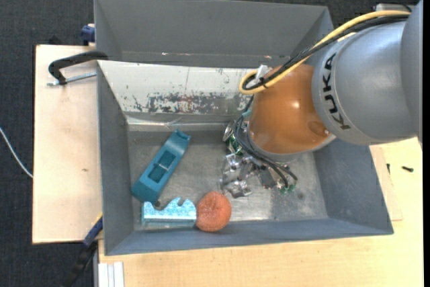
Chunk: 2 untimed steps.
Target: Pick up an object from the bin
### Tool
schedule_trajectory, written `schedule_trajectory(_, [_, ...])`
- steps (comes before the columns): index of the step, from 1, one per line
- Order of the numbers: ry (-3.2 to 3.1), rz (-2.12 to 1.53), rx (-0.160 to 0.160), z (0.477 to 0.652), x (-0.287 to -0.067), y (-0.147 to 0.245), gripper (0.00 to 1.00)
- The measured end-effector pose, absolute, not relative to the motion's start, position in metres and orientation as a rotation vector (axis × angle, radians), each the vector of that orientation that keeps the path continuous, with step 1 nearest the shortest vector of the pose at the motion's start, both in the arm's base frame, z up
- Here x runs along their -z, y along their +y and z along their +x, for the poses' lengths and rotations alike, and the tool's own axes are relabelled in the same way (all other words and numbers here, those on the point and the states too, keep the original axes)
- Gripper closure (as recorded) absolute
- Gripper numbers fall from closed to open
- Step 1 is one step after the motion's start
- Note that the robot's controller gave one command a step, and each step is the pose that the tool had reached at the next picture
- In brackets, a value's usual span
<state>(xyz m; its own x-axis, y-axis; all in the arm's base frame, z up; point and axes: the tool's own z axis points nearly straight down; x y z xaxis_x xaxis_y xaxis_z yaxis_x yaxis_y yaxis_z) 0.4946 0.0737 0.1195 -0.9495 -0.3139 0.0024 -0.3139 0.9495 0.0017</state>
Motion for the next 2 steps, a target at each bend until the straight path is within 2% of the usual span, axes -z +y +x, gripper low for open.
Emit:
schedule_trajectory(1, [-3.107, 0.472, 0.002, 0.503, -0.144, 0.084, 0.0])
schedule_trajectory(2, [-3.109, 0.458, 0.002, 0.505, -0.13, 0.088, 0.0])
